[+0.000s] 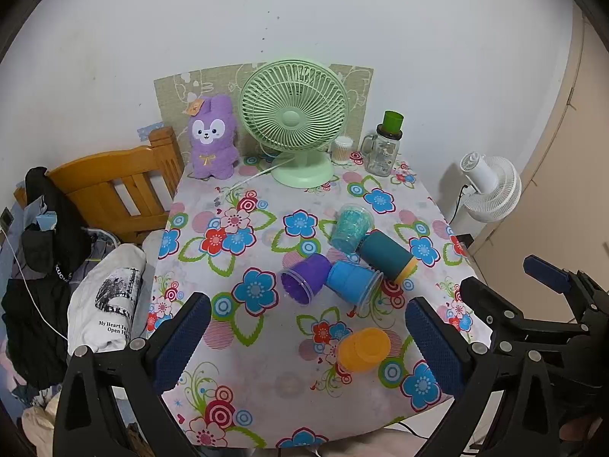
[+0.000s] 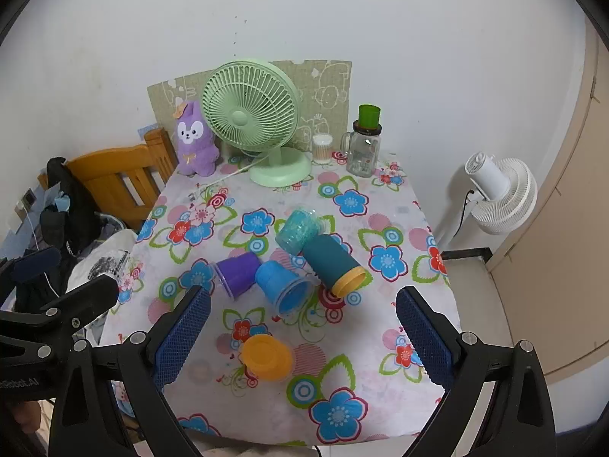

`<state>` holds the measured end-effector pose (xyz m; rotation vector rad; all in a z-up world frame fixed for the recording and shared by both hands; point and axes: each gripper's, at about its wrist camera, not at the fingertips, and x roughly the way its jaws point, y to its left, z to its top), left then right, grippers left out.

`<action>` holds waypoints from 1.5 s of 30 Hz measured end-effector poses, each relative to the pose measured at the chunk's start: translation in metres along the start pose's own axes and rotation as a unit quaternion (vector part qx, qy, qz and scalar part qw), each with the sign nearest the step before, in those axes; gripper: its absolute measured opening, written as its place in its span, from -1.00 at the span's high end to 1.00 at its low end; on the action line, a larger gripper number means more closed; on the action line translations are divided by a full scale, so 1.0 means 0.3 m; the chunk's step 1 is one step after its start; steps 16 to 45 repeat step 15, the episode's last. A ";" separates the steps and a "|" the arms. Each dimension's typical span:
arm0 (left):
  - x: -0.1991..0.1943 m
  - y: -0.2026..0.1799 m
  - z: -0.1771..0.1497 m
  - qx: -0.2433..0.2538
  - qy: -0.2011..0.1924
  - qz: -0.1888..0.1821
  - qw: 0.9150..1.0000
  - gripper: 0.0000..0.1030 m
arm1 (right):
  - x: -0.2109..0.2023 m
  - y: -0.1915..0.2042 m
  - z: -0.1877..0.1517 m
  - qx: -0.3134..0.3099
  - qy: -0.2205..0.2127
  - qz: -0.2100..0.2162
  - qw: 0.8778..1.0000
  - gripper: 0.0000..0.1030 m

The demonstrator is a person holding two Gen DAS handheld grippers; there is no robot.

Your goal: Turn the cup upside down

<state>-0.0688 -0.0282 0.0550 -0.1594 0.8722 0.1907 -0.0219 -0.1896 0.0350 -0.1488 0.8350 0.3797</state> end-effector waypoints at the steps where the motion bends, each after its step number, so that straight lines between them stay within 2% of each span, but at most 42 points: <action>1: 0.001 0.001 0.000 0.000 0.000 0.001 1.000 -1.00 | 0.002 0.001 0.000 0.000 0.001 0.000 1.000 -0.93; 15: 0.016 0.020 -0.012 -0.001 0.012 0.000 1.000 -1.00 | 0.050 0.021 -0.017 0.003 0.022 0.009 1.000 -0.93; 45: 0.016 0.020 -0.012 -0.001 0.012 0.000 1.000 -1.00 | 0.050 0.021 -0.017 0.003 0.022 0.009 1.000 -0.93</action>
